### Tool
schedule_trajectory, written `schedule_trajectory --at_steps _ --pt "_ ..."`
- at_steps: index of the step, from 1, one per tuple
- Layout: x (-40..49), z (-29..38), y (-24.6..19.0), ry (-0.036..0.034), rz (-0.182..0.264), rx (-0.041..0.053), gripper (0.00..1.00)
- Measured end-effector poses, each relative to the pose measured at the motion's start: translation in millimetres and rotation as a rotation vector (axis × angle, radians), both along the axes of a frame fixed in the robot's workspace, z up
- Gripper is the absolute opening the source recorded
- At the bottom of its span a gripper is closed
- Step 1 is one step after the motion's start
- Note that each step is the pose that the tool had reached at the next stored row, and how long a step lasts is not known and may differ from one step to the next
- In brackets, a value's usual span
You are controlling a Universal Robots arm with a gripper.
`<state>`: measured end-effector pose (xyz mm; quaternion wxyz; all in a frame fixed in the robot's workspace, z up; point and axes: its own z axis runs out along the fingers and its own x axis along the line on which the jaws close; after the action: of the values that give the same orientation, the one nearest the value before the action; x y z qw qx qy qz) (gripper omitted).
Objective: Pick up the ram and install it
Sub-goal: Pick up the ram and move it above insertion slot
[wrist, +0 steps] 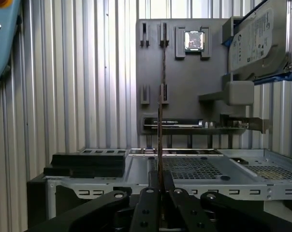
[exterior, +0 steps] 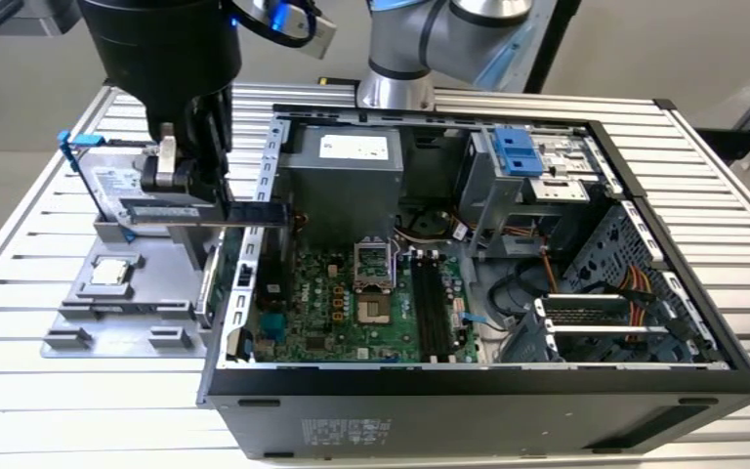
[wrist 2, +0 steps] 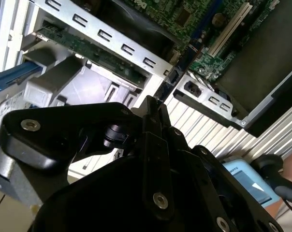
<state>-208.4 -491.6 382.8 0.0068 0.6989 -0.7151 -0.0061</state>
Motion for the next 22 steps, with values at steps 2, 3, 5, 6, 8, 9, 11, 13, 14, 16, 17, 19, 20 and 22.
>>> schedule_trajectory --at_steps 2,3,5,6,8,9,11,13,14,16,17,19,20,22 --pt "3.3 0.0 0.0 0.0000 0.000 0.0000 0.00" --pt "4.8 0.0 0.0 0.0000 0.001 0.0000 0.00" --pt "7.9 0.0 0.0 0.0000 0.001 0.0000 0.00" --pt "9.4 0.0 0.0 0.0001 0.001 -0.0001 0.00" --pt "12.5 0.0 0.0 0.0000 0.002 0.0000 0.00" --pt "14.0 0.0 0.0 0.0000 0.002 0.0000 0.00" --pt "17.1 0.0 0.0 0.0000 0.002 0.0000 0.00" --pt "20.0 0.0 0.0 0.0000 0.003 0.0000 0.00" --pt "21.4 0.0 0.0 0.0001 0.003 0.0000 0.00" --pt "24.2 0.0 0.0 0.0000 0.003 0.0000 0.00" --pt "25.8 0.0 0.0 0.0000 0.004 0.0000 0.00" --pt "28.9 0.0 0.0 0.0000 0.004 0.0000 0.00" --pt "30.4 0.0 0.0 0.0000 0.004 0.0000 0.00" --pt "33.8 0.0 0.0 0.0000 0.005 0.0000 0.00"
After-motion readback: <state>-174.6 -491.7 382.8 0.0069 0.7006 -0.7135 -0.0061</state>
